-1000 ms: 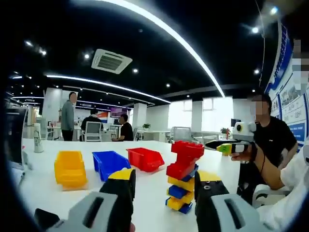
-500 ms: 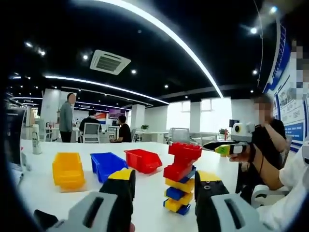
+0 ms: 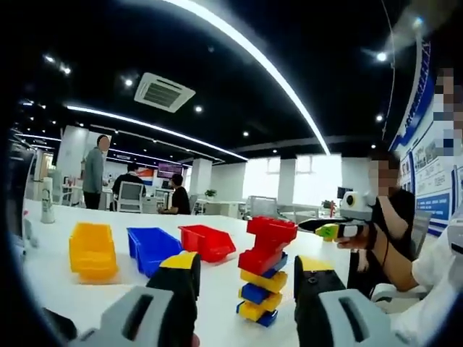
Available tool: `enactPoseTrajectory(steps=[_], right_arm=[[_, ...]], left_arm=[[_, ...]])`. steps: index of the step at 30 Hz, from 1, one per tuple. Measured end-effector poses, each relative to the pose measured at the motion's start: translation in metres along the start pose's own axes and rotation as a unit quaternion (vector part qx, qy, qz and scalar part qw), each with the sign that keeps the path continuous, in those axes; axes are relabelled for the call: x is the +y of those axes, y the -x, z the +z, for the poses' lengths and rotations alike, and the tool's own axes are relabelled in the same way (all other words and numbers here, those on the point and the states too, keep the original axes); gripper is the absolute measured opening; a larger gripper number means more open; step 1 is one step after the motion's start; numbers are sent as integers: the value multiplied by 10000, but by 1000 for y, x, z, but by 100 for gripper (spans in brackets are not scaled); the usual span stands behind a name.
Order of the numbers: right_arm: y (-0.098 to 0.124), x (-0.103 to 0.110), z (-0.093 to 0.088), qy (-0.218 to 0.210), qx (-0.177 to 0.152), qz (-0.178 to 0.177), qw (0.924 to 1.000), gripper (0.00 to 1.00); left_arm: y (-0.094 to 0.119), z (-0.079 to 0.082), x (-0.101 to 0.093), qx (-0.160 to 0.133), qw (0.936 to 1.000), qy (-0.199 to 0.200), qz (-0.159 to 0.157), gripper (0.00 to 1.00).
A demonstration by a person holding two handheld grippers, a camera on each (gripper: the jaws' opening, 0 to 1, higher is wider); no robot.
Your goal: Take apart the toy blocks one by one and place each separated block into its matching bin, sorting the blocks by their type until all the connected pieces are disassembled and separated into the correct bins
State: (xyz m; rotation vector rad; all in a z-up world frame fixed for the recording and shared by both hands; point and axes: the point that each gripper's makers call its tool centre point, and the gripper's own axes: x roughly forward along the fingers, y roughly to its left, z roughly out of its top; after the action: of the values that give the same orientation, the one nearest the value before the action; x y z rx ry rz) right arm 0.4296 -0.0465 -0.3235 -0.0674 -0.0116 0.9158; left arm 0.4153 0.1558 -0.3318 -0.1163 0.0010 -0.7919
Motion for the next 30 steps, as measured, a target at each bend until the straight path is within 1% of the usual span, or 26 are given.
enactPoseTrajectory(steps=[6,11,13,15,17,19,20,22,26,30], right_arm=[[1,-1,1,-1,-15,-15,10000,39],[-1,3,1,-18,-11,30,10000,39],[-2,4,0,-22,6,36,10000,39],[-3,5,0,-31,11,45,10000,39],[-4,7,0,7,43,61,10000,39],[-4,8,1,11,25,60,10000,39],[-5,8,3,-13,6,66,10000,39],[-7,11,6,-24,-8,82,10000,40],[-17,22,9,29,58,193,9998,40],[-28,40,18,28,19,359,9993,40]], left_arm=[[1,4,-3,-60,9999,-4,-82,54],[-4,-3,-4,29,9999,-34,-163,54],[-11,-5,-2,17,9997,-19,-245,54],[-22,-9,-3,14,9990,28,-437,54],[-34,-17,-2,168,9985,42,-526,54],[-46,-25,-1,321,9976,-147,-604,56],[-50,-26,-2,339,9972,-163,-651,57],[-59,-27,-9,343,9956,-188,-854,58],[-79,-32,-18,437,9921,-224,-1152,59],[-95,-37,-20,464,9910,-103,-1252,59]])
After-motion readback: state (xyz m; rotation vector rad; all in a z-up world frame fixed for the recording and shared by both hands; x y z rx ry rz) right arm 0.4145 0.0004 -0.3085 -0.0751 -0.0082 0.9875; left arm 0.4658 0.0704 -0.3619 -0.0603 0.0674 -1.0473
